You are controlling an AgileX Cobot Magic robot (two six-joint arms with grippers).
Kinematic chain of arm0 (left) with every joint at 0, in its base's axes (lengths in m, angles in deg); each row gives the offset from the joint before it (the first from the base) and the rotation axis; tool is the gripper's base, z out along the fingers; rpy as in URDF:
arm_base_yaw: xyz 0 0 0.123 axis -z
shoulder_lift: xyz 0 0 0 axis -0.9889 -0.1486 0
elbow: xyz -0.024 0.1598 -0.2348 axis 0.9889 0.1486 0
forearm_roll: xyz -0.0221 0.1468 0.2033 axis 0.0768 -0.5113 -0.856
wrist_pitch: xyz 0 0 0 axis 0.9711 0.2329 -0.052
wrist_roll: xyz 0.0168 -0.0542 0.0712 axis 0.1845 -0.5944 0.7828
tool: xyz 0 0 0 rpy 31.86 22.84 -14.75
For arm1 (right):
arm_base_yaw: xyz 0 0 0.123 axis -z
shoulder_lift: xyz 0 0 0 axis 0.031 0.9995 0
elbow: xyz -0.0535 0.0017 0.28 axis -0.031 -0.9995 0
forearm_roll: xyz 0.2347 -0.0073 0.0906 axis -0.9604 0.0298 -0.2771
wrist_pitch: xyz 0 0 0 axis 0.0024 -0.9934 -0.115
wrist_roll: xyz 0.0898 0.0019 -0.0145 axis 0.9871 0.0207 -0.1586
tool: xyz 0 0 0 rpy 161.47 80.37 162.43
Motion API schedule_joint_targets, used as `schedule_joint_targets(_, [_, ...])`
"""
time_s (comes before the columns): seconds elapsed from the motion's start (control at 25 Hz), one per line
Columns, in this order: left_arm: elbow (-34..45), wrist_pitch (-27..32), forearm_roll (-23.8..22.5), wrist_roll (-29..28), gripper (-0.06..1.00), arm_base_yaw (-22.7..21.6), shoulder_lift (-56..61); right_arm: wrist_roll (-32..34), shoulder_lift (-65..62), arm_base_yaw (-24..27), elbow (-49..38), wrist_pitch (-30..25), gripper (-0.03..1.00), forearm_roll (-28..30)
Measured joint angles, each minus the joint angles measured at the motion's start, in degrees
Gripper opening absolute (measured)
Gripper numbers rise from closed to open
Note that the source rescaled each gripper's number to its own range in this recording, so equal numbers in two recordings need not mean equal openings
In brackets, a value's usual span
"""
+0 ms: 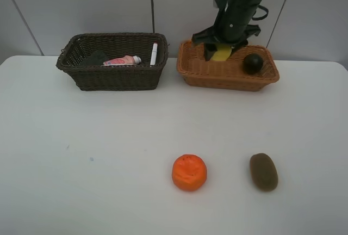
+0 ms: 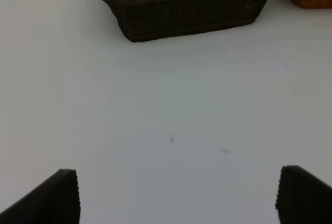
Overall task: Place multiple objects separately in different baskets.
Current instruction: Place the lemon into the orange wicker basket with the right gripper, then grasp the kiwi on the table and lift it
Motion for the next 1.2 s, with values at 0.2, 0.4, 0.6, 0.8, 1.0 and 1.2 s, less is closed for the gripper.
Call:
schedule_joint_targets(0.2, [0.0,0.0,0.0,0.0,1.00,0.0,0.0,-2.6,6.9,6.8,7.4,-0.3,0.20,-3.1])
schedule_joint_targets(0.4, [0.0,0.0,0.0,0.0,1.00,0.0,0.0,-3.0,7.6,7.8,8.5,-1.3,0.91,-3.9])
schedule_joint_targets(0.6, [0.0,0.0,0.0,0.0,1.00,0.0,0.0,-3.0,7.3,7.8,8.6,-7.1,0.96,-5.7])
schedule_joint_targets(0.8, [0.0,0.0,0.0,0.0,1.00,0.0,0.0,-2.8,4.2,7.8,8.6,-16.8,0.96,-6.3])
schedule_joint_targets(1.0, [0.0,0.0,0.0,0.0,1.00,0.0,0.0,-1.6,-3.7,7.8,1.6,-17.0,0.96,-6.3])
schedule_joint_targets(1.2, [0.0,0.0,0.0,0.0,1.00,0.0,0.0,-0.8,-16.9,7.8,-15.6,-17.0,0.96,-8.4])
